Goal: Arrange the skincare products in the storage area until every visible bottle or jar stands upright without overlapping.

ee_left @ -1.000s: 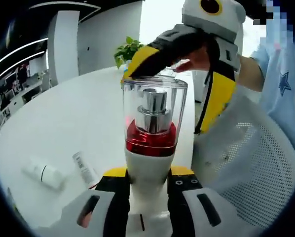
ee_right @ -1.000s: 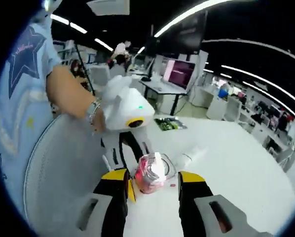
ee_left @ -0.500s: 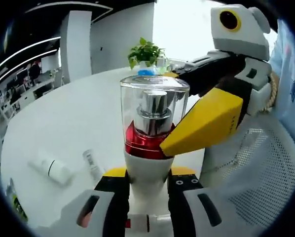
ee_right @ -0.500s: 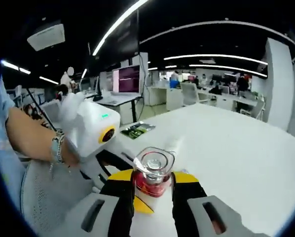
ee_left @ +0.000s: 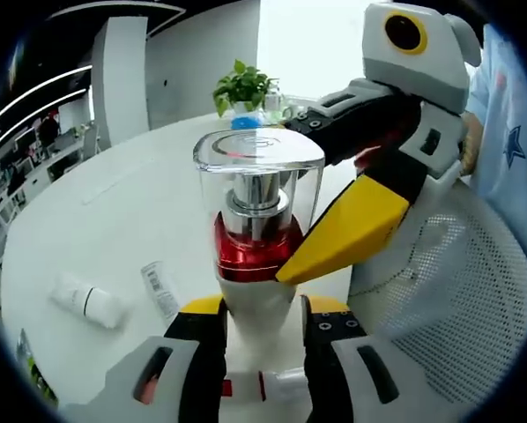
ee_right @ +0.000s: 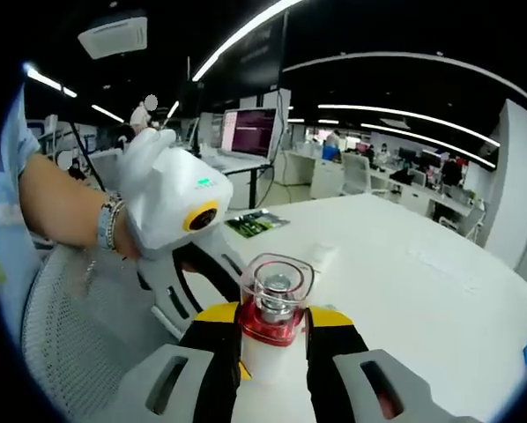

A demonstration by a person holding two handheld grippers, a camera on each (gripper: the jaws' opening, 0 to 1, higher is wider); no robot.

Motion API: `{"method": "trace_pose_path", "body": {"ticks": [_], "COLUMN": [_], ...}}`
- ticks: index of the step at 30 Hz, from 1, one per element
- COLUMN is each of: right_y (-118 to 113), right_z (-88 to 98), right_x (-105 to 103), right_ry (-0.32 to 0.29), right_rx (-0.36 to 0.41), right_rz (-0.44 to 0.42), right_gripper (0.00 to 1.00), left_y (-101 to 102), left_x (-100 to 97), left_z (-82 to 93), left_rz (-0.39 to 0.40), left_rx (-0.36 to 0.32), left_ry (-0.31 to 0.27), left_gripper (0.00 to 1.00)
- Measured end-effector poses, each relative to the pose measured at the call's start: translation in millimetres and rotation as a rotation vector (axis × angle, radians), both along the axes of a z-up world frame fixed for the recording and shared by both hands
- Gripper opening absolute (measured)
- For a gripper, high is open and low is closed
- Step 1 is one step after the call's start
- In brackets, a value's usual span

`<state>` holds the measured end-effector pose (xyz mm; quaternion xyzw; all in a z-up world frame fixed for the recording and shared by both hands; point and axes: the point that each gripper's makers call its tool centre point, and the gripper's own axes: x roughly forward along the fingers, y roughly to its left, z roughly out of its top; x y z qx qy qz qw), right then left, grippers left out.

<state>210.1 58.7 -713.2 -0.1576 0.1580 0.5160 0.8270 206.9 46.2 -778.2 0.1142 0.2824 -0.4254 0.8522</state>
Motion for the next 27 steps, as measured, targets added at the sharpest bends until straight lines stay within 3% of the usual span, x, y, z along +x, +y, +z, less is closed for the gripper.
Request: {"method": "trace_pose_path", "body": {"ticks": [6,9,15,20,24,27], "right_y": [-12,-21,-36,-34,-22,-14], "right_z": [0.5,-6.4,-5.1,-6.4,0.5,0.0], "right_x": [6,11,21,26,25,28], "right_ry": [-0.008,-0.032,-0.035,0.023,0.059,0.071], "right_rx": [-0.010,-0.066,-0.049,-0.001,0.084,0.084], "right_rz": [0.035,0.048,0.028,-0.005,-0.002,-0.008], "right_gripper": [0.24,0.23,0.18,0.23,0.31,0.32], "left_y": [4,4,2,7,12,16], "left_x": [2.2,2.8,2.1,5.6,9.5,12.4], "left_z": [5.3,6.0,5.4,4.3,4.4,3.4], "left_rz": [0.021,0.018,0.016,0.049,0.078,0.104], "left_rx": [-0.026,-0.021,-0.021,-0.024,-0.025,-0.020], "left_ry": [-0.003,-0.014,-0.015,0.001,0.003,0.009], "left_gripper": [0.22,0.19,0.15,0.15,0.15,0.15]}}
